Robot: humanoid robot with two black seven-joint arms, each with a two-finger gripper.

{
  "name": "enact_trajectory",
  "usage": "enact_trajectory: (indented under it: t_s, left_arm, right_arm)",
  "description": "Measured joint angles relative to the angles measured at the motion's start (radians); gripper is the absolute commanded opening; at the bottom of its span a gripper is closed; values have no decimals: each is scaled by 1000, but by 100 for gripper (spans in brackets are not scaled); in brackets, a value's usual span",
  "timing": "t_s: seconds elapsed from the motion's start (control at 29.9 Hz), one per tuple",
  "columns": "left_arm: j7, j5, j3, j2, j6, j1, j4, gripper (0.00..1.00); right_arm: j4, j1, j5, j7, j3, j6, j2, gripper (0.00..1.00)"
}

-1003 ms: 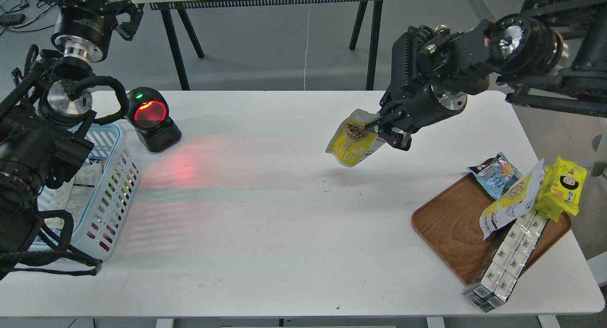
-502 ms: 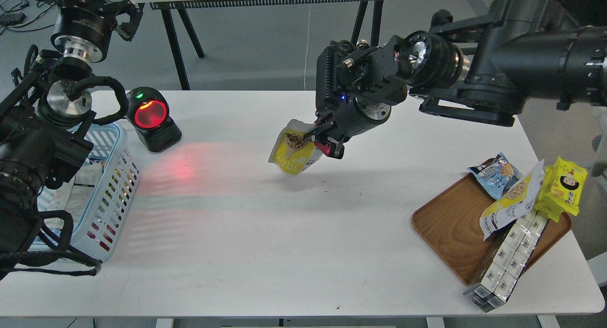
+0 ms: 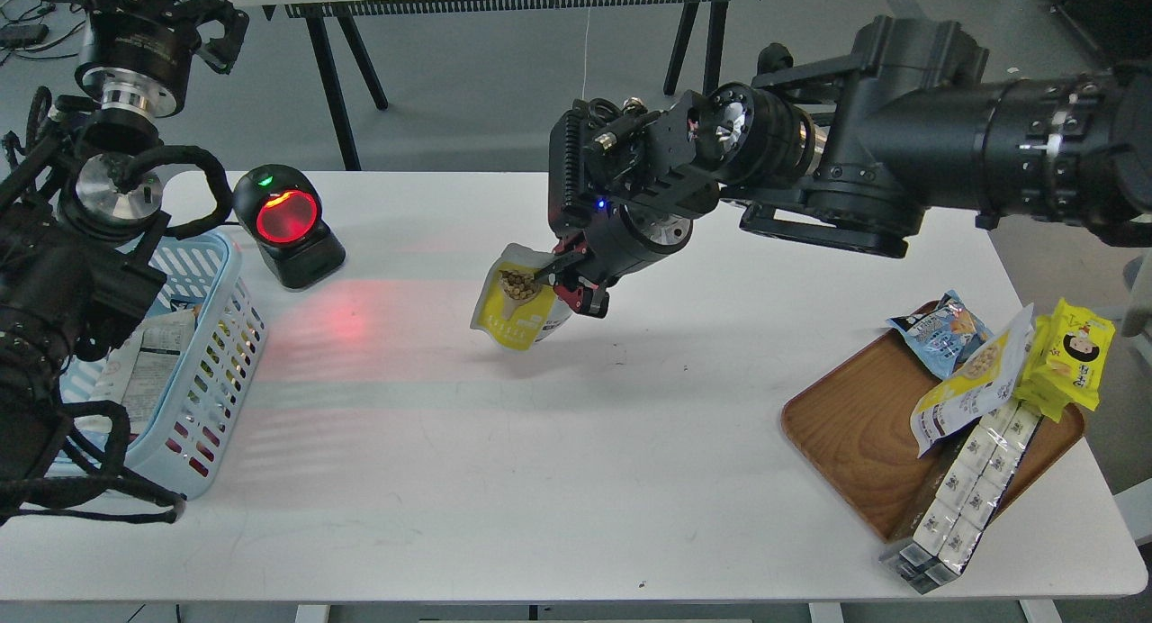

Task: Scan snack and place in basket
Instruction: 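Carry the yellow pouch with the right gripper toward the table center, then set the pouch upright on the table, open and withdraw the right gripper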

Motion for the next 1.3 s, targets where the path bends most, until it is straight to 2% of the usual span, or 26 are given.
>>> enact_trajectory:
  t_s: [0.97,1.14,1.2,1.3]
  left_arm:
    - [0,1,0,5,0,2,0,100]
    - [-1,1,0,6,0,1,0,100]
    - [-1,1,-1,6,0,1,0,100]
    - [-1,1,-1,6,0,1,0,100]
  right_arm:
    - [2,-26,0,0,-4,0,1,4]
    - [2,-17,0,0,-3,0,1,12]
    - [3,-12,1,0,-2,0,1,17]
    - [10,-4,3,0,-1,0,1,30]
